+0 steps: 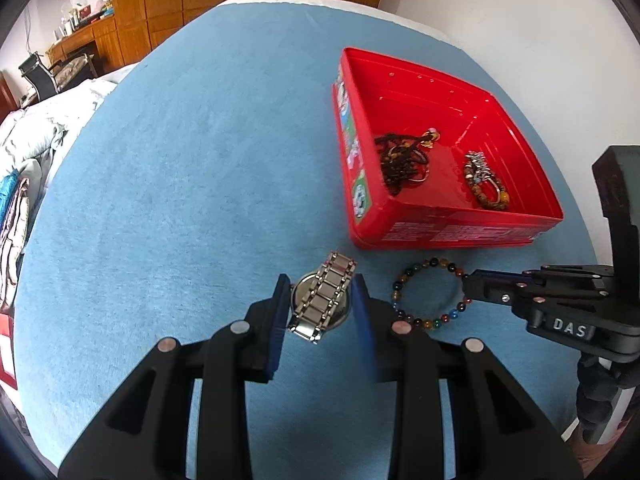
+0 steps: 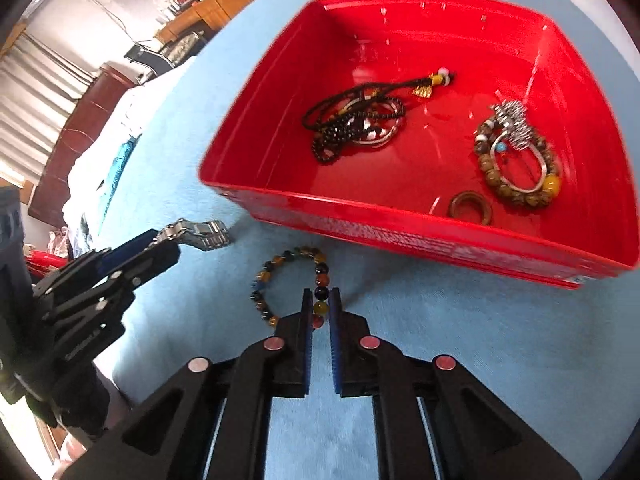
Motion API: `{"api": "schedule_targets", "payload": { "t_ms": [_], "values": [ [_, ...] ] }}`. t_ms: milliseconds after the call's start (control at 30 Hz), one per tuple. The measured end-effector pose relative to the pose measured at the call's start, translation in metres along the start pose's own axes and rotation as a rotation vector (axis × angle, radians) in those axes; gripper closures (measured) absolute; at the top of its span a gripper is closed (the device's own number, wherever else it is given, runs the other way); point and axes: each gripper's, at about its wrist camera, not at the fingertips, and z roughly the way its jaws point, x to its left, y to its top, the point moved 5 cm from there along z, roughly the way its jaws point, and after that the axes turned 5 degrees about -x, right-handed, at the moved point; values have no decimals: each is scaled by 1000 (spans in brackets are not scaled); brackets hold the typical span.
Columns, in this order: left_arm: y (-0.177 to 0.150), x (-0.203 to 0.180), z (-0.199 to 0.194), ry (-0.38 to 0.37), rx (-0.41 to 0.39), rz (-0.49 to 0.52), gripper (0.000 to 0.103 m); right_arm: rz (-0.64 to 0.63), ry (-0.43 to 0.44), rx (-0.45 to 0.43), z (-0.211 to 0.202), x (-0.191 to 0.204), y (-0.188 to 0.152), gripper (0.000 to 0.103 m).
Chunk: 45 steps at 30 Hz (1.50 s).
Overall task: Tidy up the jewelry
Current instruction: 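Lift the watch with the left tool while the right tool grasps the colorful bead bracelet, then carry the watch and bead bracelet into the red box and open both tools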
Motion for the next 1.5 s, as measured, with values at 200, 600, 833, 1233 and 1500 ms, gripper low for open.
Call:
{"api": "schedule_targets", "payload": {
  "t_ms": [200,600,833,1233,1500],
  "values": [
    [0,-13,-16,-18,-24,17,73,-31,-26,-40,-32,2,-4,96],
    [9,-44,-47,-39,-79,48,73,-40,-81,-121,-88,-4,-11,96],
    [36,-66,-63,-62,-126,65,73,-59,-110,-172,-125,-6,3,96],
    [97,-98,-26,-61,-111,70,73,-39,-161,-239,-138,-22,73,96],
    [108,-96,26,-35,-49,76,73,-23,-155,-190,-93,-45,92,96]
  ]
}}
